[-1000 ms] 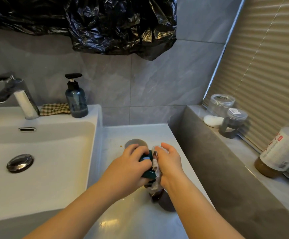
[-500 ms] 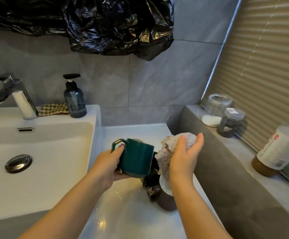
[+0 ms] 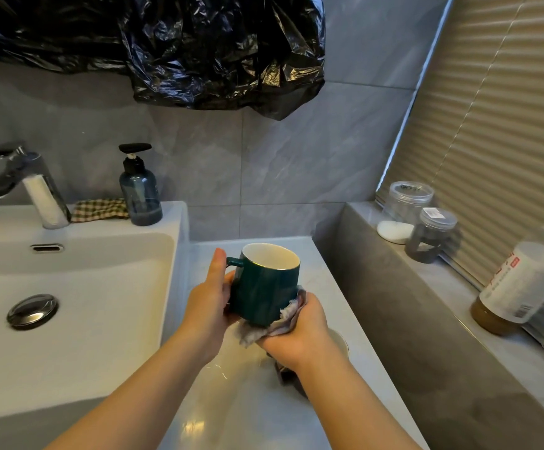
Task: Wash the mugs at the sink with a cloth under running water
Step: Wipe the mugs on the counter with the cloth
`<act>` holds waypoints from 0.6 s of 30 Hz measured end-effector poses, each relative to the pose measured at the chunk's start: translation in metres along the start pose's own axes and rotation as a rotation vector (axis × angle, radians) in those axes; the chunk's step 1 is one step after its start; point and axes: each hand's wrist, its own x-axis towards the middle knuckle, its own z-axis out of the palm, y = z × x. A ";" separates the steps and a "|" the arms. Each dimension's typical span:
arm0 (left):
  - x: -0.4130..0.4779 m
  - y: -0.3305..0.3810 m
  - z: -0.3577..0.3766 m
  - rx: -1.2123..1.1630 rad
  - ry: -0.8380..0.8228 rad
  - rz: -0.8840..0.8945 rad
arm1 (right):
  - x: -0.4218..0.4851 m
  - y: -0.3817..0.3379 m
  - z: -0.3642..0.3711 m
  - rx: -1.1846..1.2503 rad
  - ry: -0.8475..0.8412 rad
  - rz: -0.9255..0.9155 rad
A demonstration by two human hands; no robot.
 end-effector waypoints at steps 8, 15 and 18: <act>0.014 0.035 -0.009 0.702 -0.123 0.013 | 0.028 -0.021 -0.011 -0.024 0.135 -0.145; 0.032 0.055 -0.002 0.601 -0.171 -0.092 | 0.044 -0.037 0.007 -0.425 0.416 -0.314; 0.055 0.059 -0.006 0.364 -0.089 -0.142 | 0.063 -0.056 0.010 -0.670 0.467 -0.492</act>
